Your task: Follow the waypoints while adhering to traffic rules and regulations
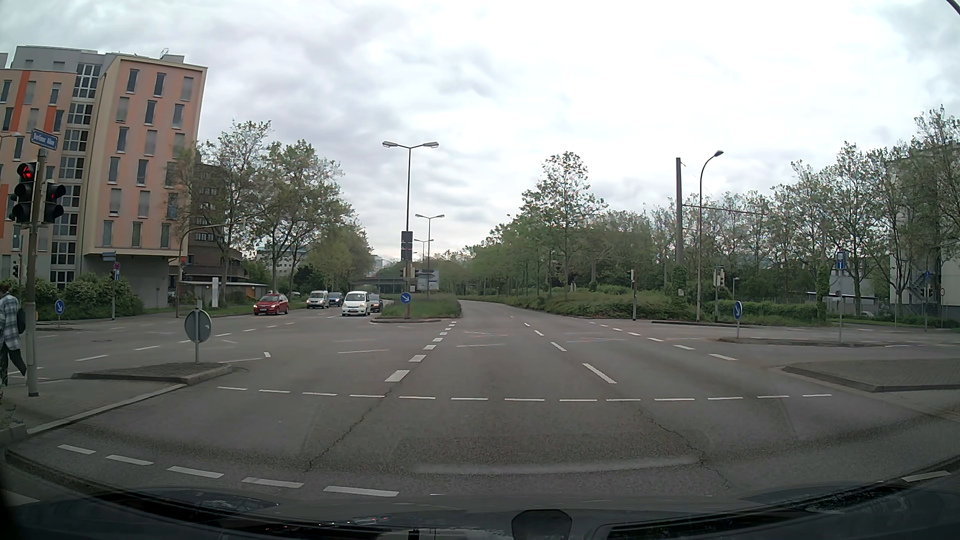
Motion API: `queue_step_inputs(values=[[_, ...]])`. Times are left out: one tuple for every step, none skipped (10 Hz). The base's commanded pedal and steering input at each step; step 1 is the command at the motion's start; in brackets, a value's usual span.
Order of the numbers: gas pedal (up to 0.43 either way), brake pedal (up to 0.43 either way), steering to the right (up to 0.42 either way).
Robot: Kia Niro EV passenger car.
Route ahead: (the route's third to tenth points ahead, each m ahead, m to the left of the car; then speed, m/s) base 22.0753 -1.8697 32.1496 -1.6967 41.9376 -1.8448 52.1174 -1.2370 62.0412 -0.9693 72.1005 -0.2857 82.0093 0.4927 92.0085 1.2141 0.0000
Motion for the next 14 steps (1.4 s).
queue_step_inputs(values=[[0.0, 0.195, 0.01], [0.0, 0.195, 0.011], [0.0, 0.195, 0.01], [0.0, 0.195, 0.01], [0.0, 0.195, 0.01], [0.0, 0.195, 0.011], [0.0, 0.201, 0.011], [0.0, 0.195, 0.01], [0.0, 0.195, 0.01], [0.0, 0.195, 0.01], [0.0, 0.195, 0.011], [0.0, 0.195, 0.011], [0.0, 0.195, 0.01], [0.0, 0.195, 0.01]])
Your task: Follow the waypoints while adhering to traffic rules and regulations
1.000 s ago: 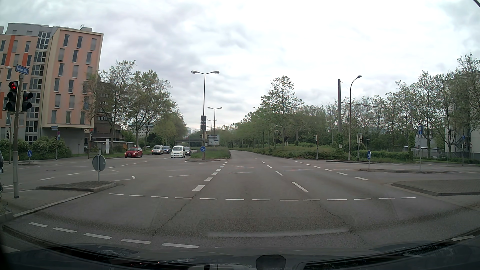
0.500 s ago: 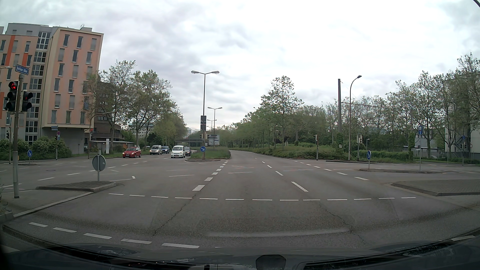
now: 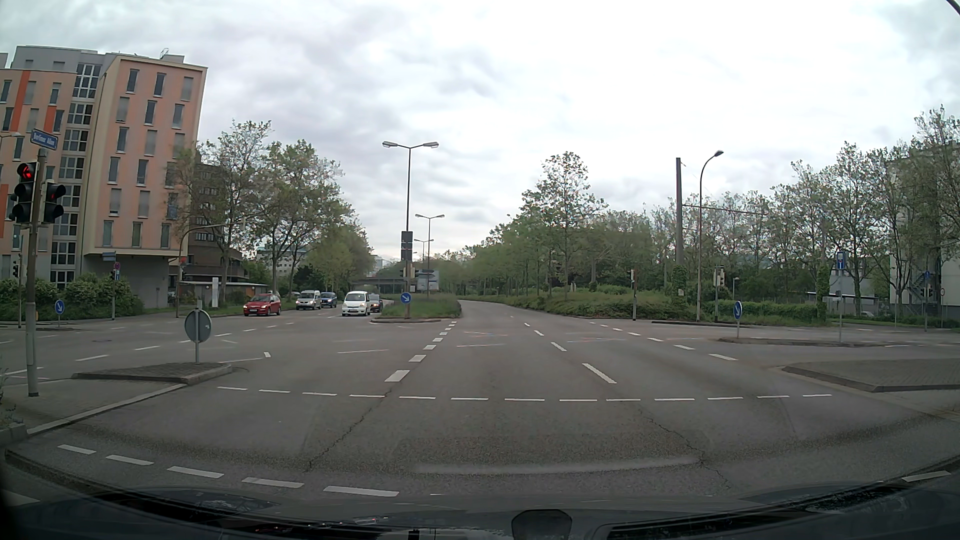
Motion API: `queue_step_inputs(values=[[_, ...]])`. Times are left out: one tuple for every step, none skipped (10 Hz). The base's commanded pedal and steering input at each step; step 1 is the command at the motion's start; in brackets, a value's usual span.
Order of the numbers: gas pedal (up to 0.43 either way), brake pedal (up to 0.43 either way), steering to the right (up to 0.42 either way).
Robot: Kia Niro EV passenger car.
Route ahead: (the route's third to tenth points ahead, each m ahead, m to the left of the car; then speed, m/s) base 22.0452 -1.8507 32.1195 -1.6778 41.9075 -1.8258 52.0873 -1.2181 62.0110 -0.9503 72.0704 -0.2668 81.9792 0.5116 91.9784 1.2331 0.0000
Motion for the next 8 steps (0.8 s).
queue_step_inputs(values=[[0.0, 0.195, 0.01], [0.0, 0.195, 0.011], [0.0, 0.195, 0.011], [0.0, 0.195, 0.01], [0.0, 0.195, 0.01], [0.0, 0.189, 0.01], [0.0, 0.189, 0.01], [0.0, 0.189, 0.01]])
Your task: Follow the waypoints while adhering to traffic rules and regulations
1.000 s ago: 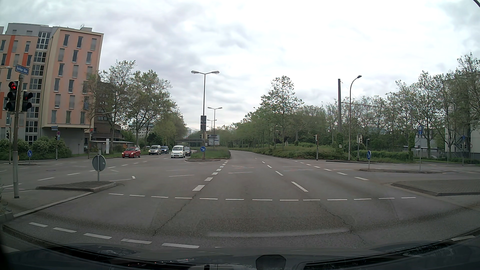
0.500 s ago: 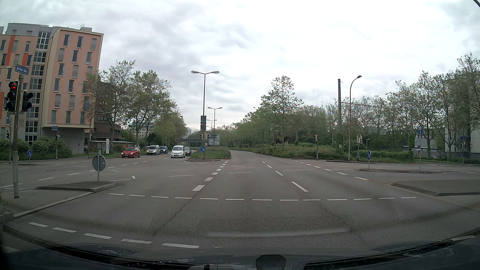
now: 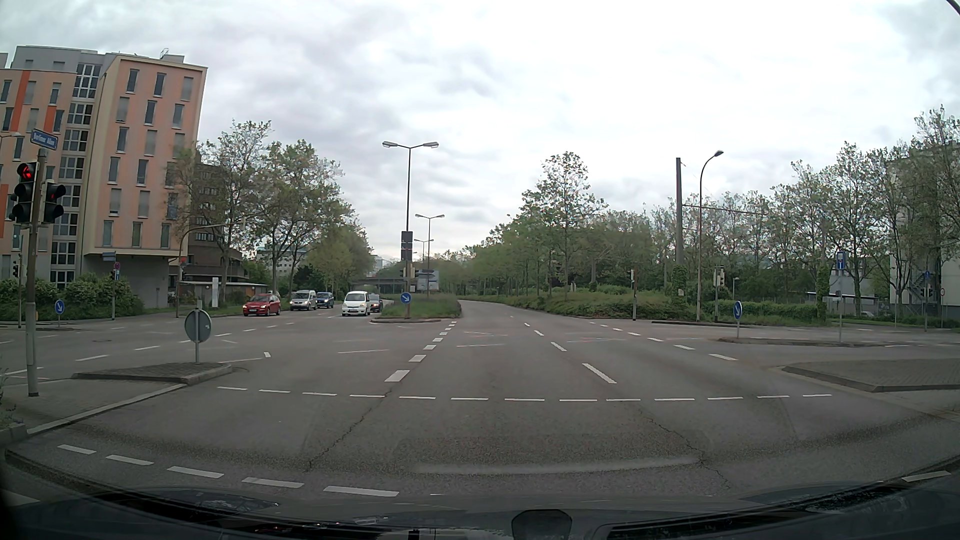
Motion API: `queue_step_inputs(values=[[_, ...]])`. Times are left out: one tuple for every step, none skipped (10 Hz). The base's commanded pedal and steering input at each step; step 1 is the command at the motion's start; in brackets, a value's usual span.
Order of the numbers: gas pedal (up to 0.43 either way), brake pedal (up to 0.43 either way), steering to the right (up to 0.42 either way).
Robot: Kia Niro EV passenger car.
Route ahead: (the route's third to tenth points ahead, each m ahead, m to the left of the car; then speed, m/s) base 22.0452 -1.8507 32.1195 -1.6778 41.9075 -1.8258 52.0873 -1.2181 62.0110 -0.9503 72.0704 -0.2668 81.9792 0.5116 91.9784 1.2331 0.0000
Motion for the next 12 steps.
queue_step_inputs(values=[[0.0, 0.195, 0.01], [0.0, 0.195, 0.01], [0.0, 0.195, 0.01], [0.0, 0.195, 0.01], [0.0, 0.195, 0.011], [0.0, 0.195, 0.011], [0.0, 0.195, 0.011], [0.0, 0.195, 0.015], [0.0, 0.189, 0.017], [0.0, 0.195, 0.016], [0.0, 0.195, 0.016], [0.0, 0.195, 0.016]])
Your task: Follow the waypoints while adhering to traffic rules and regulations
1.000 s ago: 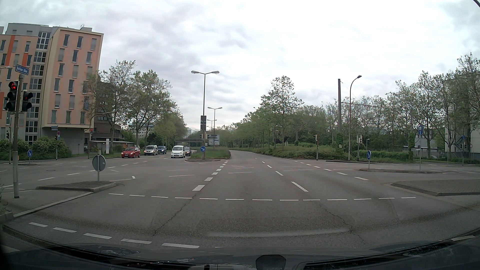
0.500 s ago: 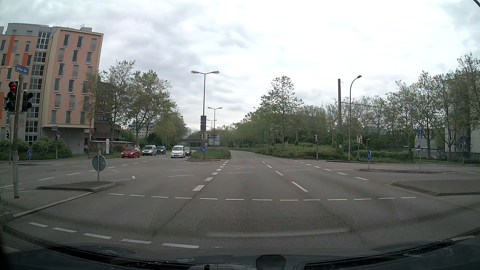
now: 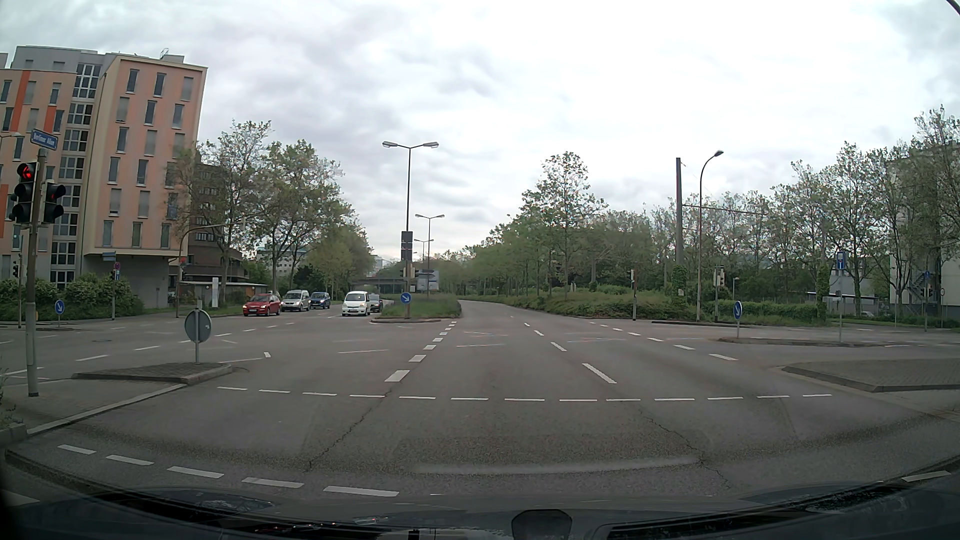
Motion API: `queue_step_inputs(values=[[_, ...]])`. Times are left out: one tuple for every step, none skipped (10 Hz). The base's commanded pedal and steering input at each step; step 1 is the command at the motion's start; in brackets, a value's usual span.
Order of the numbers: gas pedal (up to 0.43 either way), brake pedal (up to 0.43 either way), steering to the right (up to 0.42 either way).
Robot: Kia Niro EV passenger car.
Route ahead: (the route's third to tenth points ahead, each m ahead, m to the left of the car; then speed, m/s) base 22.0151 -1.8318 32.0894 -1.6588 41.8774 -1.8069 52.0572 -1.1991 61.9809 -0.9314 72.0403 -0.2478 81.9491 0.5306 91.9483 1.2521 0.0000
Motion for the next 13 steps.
queue_step_inputs(values=[[0.0, 0.195, 0.016], [0.0, 0.195, 0.016], [0.0, 0.195, 0.016], [0.0, 0.195, 0.015], [0.0, 0.195, 0.015], [0.0, 0.201, 0.015], [0.0, 0.201, 0.014], [0.0, 0.201, 0.014], [0.0, 0.201, 0.014], [0.0, 0.201, 0.013], [0.0, 0.201, 0.014], [0.0, 0.201, 0.013], [0.0, 0.201, 0.013]])
